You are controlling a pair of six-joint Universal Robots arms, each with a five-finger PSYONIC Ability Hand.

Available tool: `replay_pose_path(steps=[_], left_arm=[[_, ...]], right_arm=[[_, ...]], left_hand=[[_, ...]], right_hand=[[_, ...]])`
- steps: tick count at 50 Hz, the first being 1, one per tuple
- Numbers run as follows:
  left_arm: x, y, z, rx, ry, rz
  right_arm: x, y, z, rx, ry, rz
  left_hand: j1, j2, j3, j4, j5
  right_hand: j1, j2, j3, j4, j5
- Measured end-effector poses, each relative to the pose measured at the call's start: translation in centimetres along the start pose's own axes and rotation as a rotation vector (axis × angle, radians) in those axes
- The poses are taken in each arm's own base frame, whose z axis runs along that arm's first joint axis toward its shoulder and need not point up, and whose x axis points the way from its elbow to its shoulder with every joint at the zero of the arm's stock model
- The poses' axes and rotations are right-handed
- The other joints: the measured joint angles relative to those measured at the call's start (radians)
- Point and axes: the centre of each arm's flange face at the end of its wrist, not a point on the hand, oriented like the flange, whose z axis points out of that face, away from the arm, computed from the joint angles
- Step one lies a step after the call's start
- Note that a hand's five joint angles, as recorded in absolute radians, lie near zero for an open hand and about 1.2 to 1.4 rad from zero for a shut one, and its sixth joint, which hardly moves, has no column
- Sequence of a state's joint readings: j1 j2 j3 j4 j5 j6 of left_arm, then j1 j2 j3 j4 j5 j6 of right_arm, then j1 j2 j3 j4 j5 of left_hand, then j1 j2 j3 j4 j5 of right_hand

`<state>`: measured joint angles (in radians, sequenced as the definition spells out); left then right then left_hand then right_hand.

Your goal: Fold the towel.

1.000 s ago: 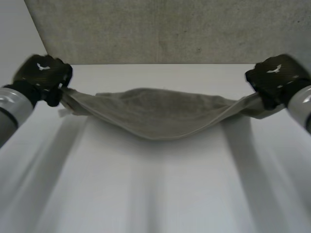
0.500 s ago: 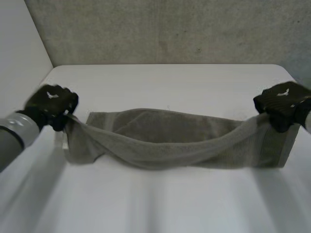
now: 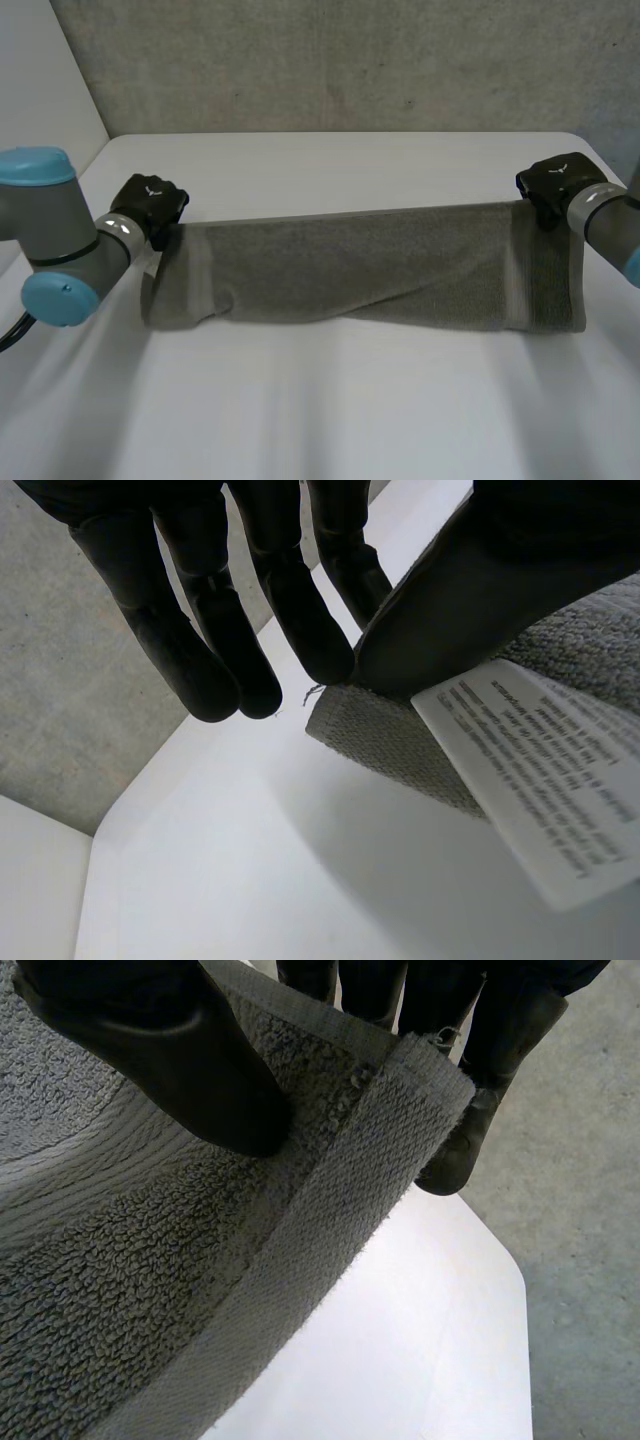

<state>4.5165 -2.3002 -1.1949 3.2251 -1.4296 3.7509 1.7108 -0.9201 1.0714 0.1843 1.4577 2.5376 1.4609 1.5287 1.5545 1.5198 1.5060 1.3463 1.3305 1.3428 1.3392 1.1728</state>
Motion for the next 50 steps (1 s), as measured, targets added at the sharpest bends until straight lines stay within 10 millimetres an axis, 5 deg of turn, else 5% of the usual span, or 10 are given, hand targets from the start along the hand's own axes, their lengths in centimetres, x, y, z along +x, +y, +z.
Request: replay_pose_path(steps=[16, 18, 25, 29, 40, 50], left_arm=[[1.5, 0.5, 3.0, -0.014, -0.063, 0.018], [1.6, 0.5, 3.1, -0.013, -0.064, 0.019], [2.4, -0.3, 2.7, 0.001, -0.046, 0.018], [2.4, -1.5, 2.1, 0.021, -0.043, 0.007], [0.6, -5.0, -2.4, 0.087, -0.045, -0.105], [2.1, -3.3, -6.6, 0.065, 0.020, -0.124]], right_arm=[[-2.0, 1.1, 3.2, 0.000, 0.065, -0.012], [-2.1, 1.2, 3.5, 0.008, 0.075, -0.014], [-2.6, 1.3, 3.9, 0.004, 0.109, -0.015], [-2.5, 1.0, 3.5, -0.004, 0.135, -0.006], [-1.0, -2.2, -2.2, 0.074, 0.129, 0.040], [-3.2, -0.8, -8.4, 0.062, -0.026, 0.021]], left_hand=[[0.002, 0.000, 0.000, 0.000, 0.006], [-0.047, -0.083, -0.095, -0.074, -0.061], [-1.087, -1.131, -1.172, -1.160, -1.122], [-1.183, -1.260, -1.297, -1.248, -1.266], [-1.184, -1.262, -1.301, -1.248, -1.269], [-1.182, -1.257, -1.295, -1.246, -1.242]], right_hand=[[0.000, 0.000, 0.000, 0.000, 0.000], [0.000, 0.000, 0.000, 0.000, 0.000], [-0.817, -0.806, -0.813, -0.802, -0.837], [-0.969, -0.960, -0.972, -0.976, -1.017], [-0.991, -0.967, -0.983, -0.998, -1.044], [-0.911, -0.895, -0.901, -0.887, -0.886]])
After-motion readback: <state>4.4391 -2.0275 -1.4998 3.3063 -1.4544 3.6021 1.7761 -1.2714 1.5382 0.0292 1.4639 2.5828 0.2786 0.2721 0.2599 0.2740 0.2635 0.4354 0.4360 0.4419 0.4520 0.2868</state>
